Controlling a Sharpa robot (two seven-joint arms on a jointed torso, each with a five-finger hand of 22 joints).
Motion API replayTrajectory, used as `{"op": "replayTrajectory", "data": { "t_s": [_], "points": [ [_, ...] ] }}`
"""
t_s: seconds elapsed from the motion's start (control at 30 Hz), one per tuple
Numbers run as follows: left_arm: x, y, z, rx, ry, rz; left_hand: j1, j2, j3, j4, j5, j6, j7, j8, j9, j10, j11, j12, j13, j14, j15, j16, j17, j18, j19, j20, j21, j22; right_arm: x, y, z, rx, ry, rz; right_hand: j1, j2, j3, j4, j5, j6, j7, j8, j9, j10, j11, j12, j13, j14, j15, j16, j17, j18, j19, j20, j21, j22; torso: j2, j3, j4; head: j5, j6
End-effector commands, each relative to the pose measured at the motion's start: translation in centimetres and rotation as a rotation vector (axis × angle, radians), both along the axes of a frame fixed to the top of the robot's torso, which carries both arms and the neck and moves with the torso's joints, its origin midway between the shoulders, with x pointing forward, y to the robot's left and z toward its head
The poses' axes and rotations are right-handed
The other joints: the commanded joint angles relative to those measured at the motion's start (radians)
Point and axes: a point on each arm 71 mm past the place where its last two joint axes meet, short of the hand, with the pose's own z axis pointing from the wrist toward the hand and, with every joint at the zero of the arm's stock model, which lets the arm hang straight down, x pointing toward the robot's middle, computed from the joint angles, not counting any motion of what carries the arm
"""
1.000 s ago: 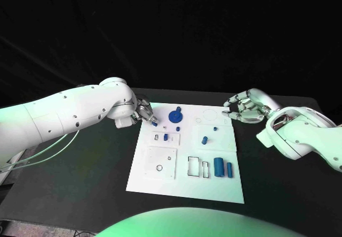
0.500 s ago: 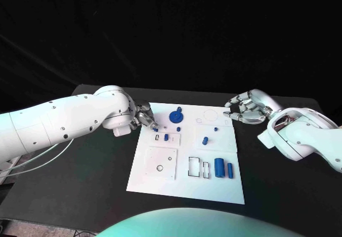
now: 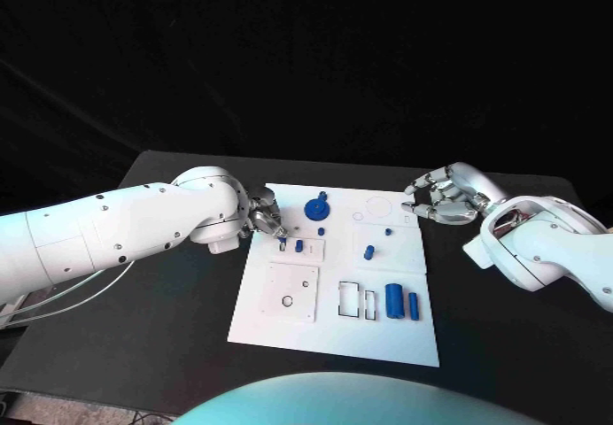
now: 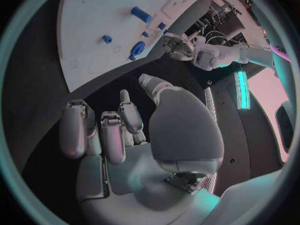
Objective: Assemble the parts on the task board
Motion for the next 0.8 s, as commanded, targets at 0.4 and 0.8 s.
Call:
{"op": "replayTrajectory", "data": {
  "t_s": [0.4, 0.8],
  "points": [
    [-0.7, -0.5, -1.0, 0.052, -0.001, -0.037, -0.016, 0.001, 0.146, -0.140, 0.024, 0.020, -0.012, 0.012, 0.004, 0.009, 0.000, 0.004, -0.003, 0.104, -0.002, 0.006, 0.264, -0.001, 0.008, -0.004, 0.005, 0.150, -0.1, 0.1, -0.1, -0.005, 0.003, 0.008, -0.006, 0.003, 0.002, 0.004, 0.007, -0.007, -0.002, 0.005, 0.001, -0.006, -0.003, -0.003, 0.000, 0.085, -0.008, -0.005, 0.198, 0.019, -0.005, -0.004, -0.007, 0.125, 0.001, 0.0008, -0.0010, 0.003, -0.005],
    [-0.8, -0.6, -1.3, 0.076, 0.007, -0.051, -0.022, -0.001, 0.147, -0.141, 0.029, 0.022, -0.013, 0.016, 0.006, 0.009, 0.000, 0.003, -0.004, 0.104, -0.003, 0.006, 0.264, 0.000, 0.007, -0.005, 0.003, 0.150, -0.1, 0.1, -0.1, -0.004, 0.004, 0.008, -0.006, 0.003, 0.002, 0.004, 0.007, -0.007, -0.002, 0.005, 0.001, -0.006, -0.003, -0.003, 0.000, 0.085, -0.008, -0.005, 0.198, 0.019, -0.005, -0.004, -0.007, 0.125, 0.001, 0.0009, -0.0012, 0.003, -0.007]
  ]
}}
